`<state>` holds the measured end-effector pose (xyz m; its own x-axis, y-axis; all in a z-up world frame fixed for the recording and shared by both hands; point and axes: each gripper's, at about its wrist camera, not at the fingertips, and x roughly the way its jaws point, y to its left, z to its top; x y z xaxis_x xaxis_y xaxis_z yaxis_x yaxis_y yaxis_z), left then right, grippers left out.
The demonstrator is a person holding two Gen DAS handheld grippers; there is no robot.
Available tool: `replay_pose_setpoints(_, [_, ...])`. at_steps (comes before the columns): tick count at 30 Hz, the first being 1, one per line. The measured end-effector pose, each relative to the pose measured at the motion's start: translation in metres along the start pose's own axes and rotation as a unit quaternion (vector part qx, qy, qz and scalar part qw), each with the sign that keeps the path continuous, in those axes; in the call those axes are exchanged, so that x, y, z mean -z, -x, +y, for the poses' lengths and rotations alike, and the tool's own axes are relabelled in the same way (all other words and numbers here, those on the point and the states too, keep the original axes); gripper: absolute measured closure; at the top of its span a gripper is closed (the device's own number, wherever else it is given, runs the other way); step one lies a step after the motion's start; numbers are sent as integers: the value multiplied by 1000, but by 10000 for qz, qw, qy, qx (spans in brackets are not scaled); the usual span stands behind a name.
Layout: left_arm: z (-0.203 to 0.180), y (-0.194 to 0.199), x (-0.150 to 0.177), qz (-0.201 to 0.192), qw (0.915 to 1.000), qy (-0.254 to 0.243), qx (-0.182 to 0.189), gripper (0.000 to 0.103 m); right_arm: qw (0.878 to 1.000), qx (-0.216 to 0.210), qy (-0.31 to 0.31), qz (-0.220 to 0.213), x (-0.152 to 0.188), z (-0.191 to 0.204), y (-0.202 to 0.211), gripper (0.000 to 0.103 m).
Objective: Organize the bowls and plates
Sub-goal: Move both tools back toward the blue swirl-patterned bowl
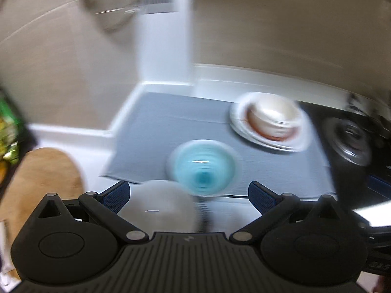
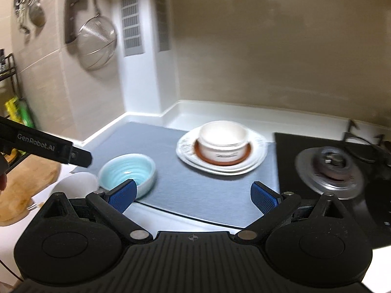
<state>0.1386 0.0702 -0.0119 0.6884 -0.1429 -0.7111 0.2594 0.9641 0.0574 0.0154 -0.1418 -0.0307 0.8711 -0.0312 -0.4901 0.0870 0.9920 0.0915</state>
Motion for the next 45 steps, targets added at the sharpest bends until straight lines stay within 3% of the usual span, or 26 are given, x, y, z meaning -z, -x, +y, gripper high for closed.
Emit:
replay_pose_setpoints(3, [33,-6,1,54,9987,332,-388,0,9995,-232,92,167,-4,13,-17,3])
replay_pose_setpoints(10, [86,-30,12,508,9921,903,-714,0,9957,-713,117,578,-16,40,-53,3])
replay_pose_setpoints(18, [122,-55,26,927,9863,1134,-753,0,9879,-1051,347,1089,-17,74,-86,3])
replay_pose_setpoints(25, [132,-69,26,1058,9864,1111,-587,0,9857,-1041,284,1295,-15,88,-103,3])
replay_pose_setpoints(35, [118,-94,27,1144,9917,589,-62,0,9782,-1129,117,1741,-12,100,-129,3])
replay_pose_setpoints(45, [114,-122,35,1425,9884,491,174,0,9664,-1030,6,2355,4,115,-159,4])
